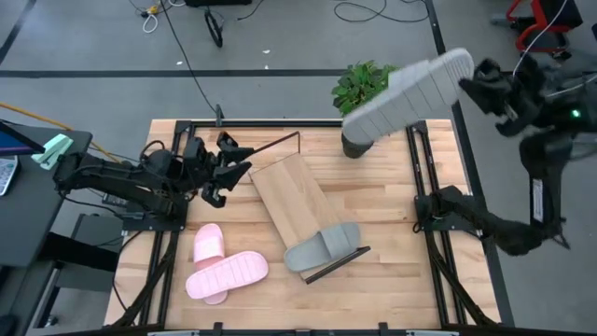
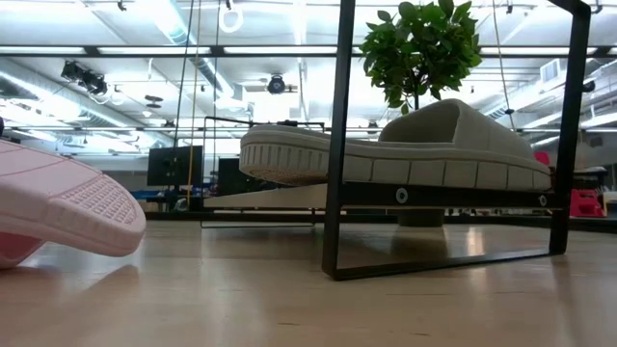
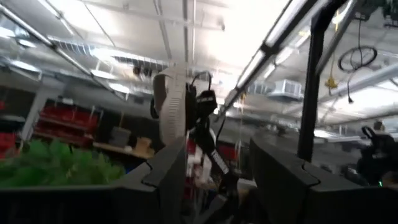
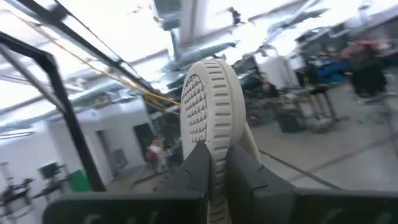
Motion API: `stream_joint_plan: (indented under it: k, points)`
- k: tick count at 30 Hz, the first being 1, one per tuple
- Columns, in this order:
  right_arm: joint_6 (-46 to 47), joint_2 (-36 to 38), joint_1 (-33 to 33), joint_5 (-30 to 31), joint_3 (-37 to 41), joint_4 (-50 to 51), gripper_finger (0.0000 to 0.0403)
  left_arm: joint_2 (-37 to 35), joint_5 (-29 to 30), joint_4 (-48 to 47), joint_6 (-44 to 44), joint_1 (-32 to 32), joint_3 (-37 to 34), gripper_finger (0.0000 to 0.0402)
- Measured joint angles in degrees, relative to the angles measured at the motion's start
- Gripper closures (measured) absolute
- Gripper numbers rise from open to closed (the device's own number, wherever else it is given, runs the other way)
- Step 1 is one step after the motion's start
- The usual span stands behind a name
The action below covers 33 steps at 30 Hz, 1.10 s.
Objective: Pick and place slides into the shelf
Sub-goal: Put the gray slide on the shelf
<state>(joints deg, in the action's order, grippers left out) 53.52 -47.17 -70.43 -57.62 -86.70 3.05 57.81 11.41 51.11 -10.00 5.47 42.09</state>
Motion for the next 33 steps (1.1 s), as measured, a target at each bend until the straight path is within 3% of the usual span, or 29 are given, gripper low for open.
stream_joint_plan:
  k: [6, 13, 20, 33]
  points:
    - [-0.43, -6.96, 13.71, 5.07, -0.01, -9.3, 0.0373, 4.72, 0.37, 4.62, -1.1, -3.17, 0.97, 0.02]
    - [-13.68, -14.68, 30.42, 14.02, 0.02, -9.19, 0.0373, 11.35, 0.35, 4.53, 3.92, -5.04, 8.43, 0.0186]
    - [-19.94, -20.47, 36.03, 17.75, 0.0, -10.18, 0.0373, 13.5, -1.6, -0.07, 7.69, -5.02, 13.65, 0.0187]
    - [-20.18, -23.39, 40.78, 20.64, 0.0, -15.76, 0.0373, 13.57, -0.38, -3.01, 8.12, -5.04, 13.97, 0.0193]
